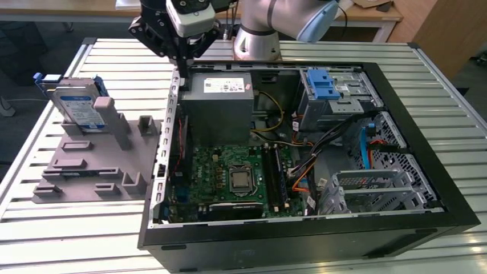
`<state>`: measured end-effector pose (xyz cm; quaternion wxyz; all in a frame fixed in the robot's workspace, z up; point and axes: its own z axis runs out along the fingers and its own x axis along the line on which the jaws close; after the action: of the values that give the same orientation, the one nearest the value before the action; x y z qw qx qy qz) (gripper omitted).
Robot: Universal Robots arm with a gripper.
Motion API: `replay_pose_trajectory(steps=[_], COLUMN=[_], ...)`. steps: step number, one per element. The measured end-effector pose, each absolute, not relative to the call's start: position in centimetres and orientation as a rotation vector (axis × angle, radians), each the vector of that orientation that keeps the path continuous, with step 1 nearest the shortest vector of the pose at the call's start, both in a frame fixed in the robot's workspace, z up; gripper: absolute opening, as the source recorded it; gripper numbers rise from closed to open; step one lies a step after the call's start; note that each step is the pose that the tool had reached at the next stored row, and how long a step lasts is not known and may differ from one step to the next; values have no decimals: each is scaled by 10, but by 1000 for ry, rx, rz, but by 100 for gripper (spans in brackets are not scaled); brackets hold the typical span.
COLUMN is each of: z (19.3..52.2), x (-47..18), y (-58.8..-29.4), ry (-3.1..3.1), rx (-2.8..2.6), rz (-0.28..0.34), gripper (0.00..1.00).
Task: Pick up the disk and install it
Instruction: 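Reach for the disk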
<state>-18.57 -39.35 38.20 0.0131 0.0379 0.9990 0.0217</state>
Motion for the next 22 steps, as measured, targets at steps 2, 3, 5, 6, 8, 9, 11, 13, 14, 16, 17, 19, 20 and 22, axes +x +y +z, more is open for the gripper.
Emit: replay_pose_trajectory(steps=[2,3,5,6,8,9,11,13,14,16,17,19,20,22], z=[382,382,382,381,381,381,381,381,381,380,380,380,380,380], x=[-186,-187,-188,-188,-189,-189,-190,-190,-191,-192,-192,-193,-193,-194], y=[-394,-394,-394,-394,-394,-394,-393,-394,-393,-393,-393,-394,-394,-393], ry=[3113,3113,3113,3113,3113,3113,3113,3113,3113,3113,3113,3113,3113,3113], rx=[118,118,118,118,118,118,118,118,118,118,118,118,118,118], rz=[68,68,68,68,68,68,68,68,68,68,68,68,68,68], gripper=[11,11,11,11,11,11,11,11,11,11,11,11,11,11])
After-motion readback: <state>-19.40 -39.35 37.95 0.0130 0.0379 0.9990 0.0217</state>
